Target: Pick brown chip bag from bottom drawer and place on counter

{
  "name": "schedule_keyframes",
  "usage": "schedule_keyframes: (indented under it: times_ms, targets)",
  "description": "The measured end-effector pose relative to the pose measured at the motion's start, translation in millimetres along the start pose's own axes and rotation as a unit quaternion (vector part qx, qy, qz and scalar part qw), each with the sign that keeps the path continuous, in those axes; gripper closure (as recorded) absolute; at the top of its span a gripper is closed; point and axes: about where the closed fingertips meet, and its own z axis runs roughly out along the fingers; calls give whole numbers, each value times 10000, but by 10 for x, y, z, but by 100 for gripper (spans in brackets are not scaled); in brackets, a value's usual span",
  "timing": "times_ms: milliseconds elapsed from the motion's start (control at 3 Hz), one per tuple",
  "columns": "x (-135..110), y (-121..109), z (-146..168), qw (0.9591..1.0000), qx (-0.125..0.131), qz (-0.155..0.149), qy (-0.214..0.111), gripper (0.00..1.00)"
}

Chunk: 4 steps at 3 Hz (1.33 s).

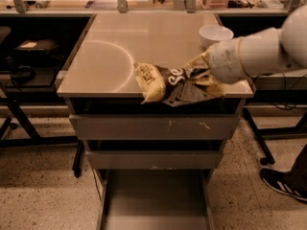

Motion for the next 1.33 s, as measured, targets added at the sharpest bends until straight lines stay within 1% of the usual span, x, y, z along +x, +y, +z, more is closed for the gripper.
schedule_keyframes:
  times_ms: [333, 667, 1000, 1333]
  targets:
    - [215, -460, 173, 9997, -161, -191, 6, 100]
    - [222, -895, 494, 9986, -275, -425, -172, 100]
    - [463, -963, 891, 9990, -422, -88, 100, 100]
    - [785, -795, 1141, 9953, -391, 448, 766, 100]
